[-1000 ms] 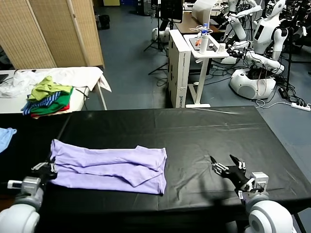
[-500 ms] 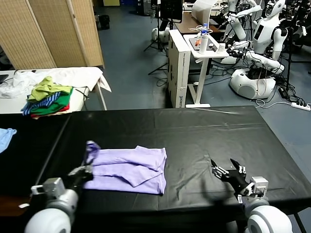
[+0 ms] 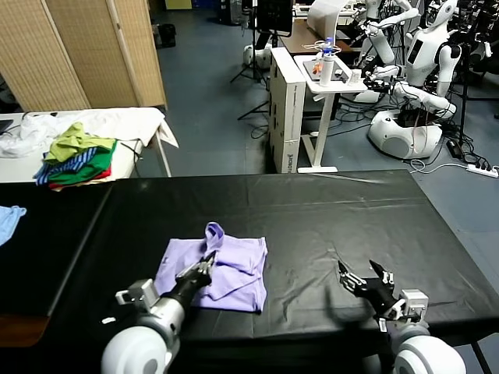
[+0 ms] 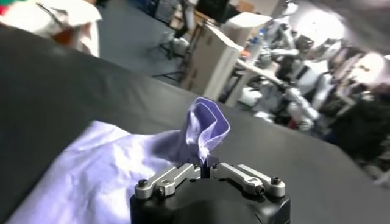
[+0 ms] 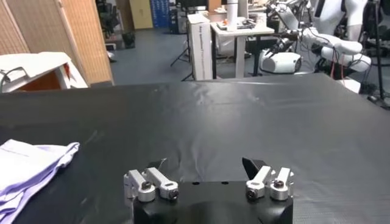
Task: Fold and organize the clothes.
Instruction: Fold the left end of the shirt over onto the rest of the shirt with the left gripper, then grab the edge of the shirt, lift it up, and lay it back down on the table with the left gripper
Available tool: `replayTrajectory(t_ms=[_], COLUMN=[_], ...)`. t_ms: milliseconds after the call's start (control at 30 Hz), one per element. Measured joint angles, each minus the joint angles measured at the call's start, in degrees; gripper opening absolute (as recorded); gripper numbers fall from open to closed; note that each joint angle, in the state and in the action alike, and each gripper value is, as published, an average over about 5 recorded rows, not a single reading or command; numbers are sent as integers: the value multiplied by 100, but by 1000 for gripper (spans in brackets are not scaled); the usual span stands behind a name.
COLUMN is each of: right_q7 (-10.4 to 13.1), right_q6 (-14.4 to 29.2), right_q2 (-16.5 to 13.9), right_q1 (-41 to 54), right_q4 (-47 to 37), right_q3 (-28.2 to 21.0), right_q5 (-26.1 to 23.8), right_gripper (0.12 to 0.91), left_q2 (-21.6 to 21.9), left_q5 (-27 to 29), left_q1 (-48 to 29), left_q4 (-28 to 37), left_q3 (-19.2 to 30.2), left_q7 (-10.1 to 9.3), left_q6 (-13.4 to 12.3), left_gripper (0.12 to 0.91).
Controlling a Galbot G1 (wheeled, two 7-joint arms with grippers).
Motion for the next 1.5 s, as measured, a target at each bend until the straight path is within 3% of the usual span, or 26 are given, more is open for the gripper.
replayTrajectory(t_ms=[633,867,967,1133,1267,1333,1500], right_q7=[-122,-394,-538,-617,-600,-588,-550], right_q6=[34,249,341,363,344,336,333], right_q2=[-109,-271,-370,-592,-664,-652,-517], right_q1=[30,110,179,447,868,1108,1701], right_q4=[-68,-88,-58,-30,-147,-242,-567], right_q3=[-118,-265,-379,-734,-1189,-1446,-2079], right_q5=[-74,-30,159,518,559,528,334], right_gripper=[907,907,907,907,907,907,907], left_q2=[-437,-591,-694,-869,-883,-815,-386], left_q5=[239,600,678,254,-14,171,876], left_q1=[-108,-92,-60,-21,-45,-69,-108], left_q4=[312,530,594,540,392,326,236], left_q3=[370,501,582,692,667,606,271], left_q7=[73,93,91,-44,-24,158,578], left_q6=[-24,-92,-131,-122,-184,-299,-636], left_gripper=[179,193,328,670,850,898,906])
